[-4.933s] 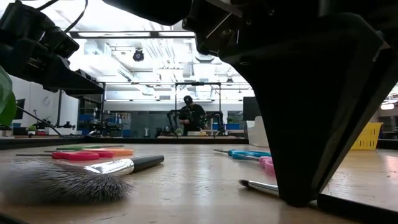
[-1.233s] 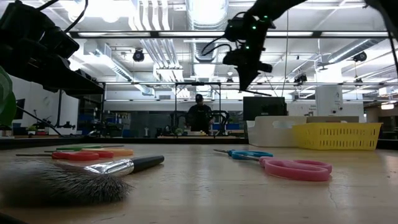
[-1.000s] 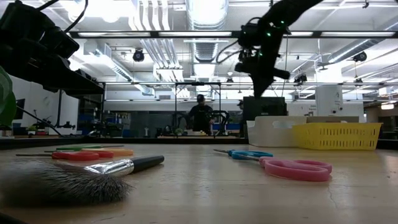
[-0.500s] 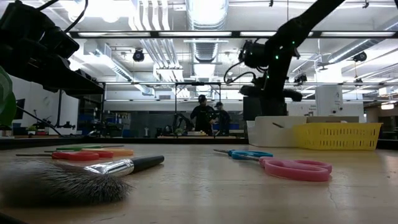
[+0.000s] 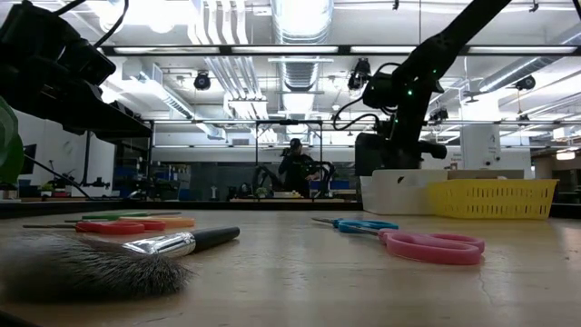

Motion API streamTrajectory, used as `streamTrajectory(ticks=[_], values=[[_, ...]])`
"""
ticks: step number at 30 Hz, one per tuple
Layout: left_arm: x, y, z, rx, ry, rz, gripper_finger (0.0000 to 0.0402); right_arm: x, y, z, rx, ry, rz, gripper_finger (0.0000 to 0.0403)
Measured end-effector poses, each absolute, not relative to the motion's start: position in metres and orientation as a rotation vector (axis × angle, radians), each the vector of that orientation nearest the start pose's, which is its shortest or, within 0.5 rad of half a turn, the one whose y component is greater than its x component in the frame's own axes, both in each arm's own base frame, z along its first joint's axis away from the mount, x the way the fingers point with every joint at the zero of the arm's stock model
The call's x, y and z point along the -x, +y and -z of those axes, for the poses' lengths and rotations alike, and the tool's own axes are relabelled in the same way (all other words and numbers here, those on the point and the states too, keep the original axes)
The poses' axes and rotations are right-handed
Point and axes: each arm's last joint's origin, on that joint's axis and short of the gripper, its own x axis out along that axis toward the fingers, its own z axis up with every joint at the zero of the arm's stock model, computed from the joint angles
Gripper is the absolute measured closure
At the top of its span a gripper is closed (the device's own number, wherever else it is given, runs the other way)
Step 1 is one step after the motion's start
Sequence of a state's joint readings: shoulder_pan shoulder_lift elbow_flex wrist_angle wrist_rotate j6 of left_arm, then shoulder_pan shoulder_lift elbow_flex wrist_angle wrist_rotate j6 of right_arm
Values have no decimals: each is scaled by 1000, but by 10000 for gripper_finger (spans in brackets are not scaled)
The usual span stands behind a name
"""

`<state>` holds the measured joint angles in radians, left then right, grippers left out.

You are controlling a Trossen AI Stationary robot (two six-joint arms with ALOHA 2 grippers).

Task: Pick & Place Paint Supplies
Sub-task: Put the black paint brush into the white bin

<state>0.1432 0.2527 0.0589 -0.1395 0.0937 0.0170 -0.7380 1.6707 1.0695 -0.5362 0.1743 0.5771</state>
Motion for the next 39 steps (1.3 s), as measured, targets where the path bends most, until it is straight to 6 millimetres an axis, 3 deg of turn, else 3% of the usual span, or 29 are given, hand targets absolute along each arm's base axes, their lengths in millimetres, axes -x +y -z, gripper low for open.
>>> streamTrajectory(ticks=[5, 12, 19, 33, 39], values=[[-107, 13, -150, 22, 331, -47, 232, -234, -222, -190, -808, 874, 1133, 273], [-107, 13, -149, 22, 332, -47, 232, -237, -224, -195, -808, 865, 1091, 269], [-107, 13, -150, 22, 332, -47, 232, -244, -221, -224, -693, 710, 906, 268], [-107, 13, -150, 22, 331, -47, 232, -253, -176, -302, -235, 420, 438, 268], [-107, 13, -150, 22, 332, -47, 232, -242, -153, -310, -82, 379, 203, 268]])
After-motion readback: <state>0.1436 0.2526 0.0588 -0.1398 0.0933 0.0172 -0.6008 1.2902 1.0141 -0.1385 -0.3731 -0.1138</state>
